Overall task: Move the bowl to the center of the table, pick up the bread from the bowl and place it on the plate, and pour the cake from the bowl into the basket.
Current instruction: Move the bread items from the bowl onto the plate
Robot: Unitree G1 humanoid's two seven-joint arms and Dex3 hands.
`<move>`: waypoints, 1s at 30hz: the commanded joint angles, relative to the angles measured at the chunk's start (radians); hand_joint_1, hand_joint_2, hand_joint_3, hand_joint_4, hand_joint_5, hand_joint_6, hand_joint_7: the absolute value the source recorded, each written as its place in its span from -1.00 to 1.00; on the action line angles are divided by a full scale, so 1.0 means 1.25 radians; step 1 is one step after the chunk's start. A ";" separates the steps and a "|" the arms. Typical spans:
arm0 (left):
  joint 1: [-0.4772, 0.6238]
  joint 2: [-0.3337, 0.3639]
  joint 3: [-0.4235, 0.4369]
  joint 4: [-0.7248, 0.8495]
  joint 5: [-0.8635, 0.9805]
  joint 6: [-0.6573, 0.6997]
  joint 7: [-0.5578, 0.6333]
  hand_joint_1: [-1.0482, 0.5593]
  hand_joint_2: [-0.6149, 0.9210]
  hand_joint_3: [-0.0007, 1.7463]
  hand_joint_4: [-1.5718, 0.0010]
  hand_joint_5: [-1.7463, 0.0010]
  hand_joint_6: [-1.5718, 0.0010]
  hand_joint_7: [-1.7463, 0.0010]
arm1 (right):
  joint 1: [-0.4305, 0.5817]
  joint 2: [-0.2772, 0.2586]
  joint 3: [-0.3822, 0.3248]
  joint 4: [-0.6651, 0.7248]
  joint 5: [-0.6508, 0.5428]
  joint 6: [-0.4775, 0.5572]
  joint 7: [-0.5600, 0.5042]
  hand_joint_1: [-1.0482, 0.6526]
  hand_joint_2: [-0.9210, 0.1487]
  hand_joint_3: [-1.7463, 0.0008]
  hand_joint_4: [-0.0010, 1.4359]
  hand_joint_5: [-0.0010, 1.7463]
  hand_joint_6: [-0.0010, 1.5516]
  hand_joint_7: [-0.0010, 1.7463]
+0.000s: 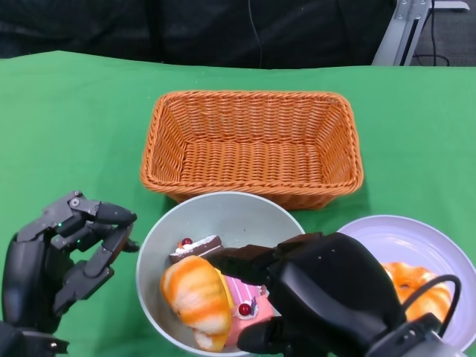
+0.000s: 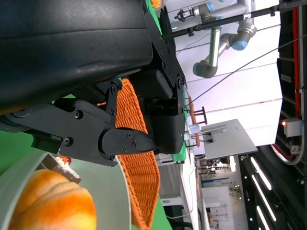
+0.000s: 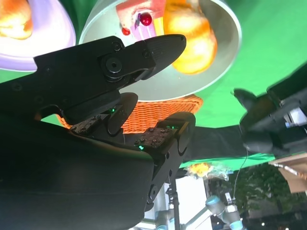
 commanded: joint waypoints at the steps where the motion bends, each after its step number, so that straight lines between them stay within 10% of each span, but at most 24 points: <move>1: -0.003 -0.002 0.009 -0.030 -0.010 0.025 0.017 0.04 1.00 -0.68 0.03 -0.66 -0.09 -0.09 | -0.015 -0.006 0.006 0.067 -0.037 0.002 -0.040 -0.68 -1.00 0.89 0.14 -0.97 -0.21 -1.00; 30: -0.022 -0.009 0.009 0.016 0.031 -0.013 0.022 0.03 1.00 -0.68 0.06 -0.63 -0.10 -0.08 | -0.065 0.031 0.051 0.195 0.002 0.027 -0.164 -0.72 -1.00 0.89 -0.08 -0.98 -0.44 -1.00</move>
